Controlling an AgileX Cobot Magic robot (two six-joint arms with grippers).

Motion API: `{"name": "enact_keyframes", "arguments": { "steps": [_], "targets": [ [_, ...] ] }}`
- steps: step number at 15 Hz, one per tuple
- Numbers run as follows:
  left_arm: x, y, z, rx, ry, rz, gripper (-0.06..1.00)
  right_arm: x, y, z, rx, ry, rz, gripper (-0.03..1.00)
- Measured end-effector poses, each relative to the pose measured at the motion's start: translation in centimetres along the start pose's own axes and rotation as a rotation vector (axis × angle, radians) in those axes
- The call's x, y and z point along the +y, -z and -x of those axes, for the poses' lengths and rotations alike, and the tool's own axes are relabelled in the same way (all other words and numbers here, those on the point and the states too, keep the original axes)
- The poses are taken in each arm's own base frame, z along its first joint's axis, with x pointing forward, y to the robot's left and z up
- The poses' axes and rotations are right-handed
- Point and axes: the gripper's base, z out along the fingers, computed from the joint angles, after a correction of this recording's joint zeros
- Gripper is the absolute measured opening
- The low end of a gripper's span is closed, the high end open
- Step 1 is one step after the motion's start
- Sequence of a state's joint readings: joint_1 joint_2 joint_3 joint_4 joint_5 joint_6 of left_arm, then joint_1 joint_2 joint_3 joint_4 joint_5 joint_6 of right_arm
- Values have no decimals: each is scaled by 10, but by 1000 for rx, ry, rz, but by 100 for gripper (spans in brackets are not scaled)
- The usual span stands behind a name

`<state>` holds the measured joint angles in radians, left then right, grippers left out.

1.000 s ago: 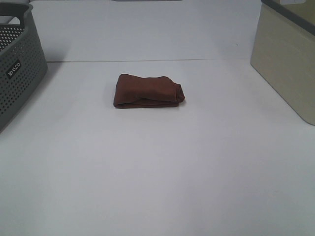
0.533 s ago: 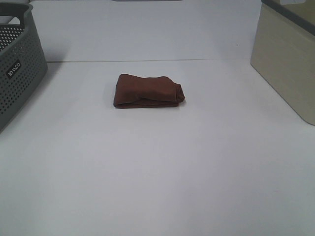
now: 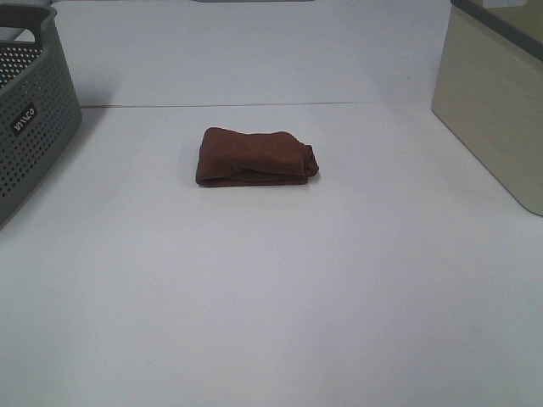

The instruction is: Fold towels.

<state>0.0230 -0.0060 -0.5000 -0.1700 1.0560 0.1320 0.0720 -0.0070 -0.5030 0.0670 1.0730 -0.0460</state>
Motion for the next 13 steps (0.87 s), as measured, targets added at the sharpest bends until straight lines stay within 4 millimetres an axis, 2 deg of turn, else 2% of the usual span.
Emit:
{"name": "enact_keyframes", "arguments": {
  "steps": [7, 13],
  "targets": [
    [0, 0, 0, 0, 0, 0, 69, 1, -1, 1, 5, -42, -61, 78],
    [0, 0, 0, 0, 0, 0, 69, 3, -1, 0, -3, -50, -44, 78]
  ]
}}
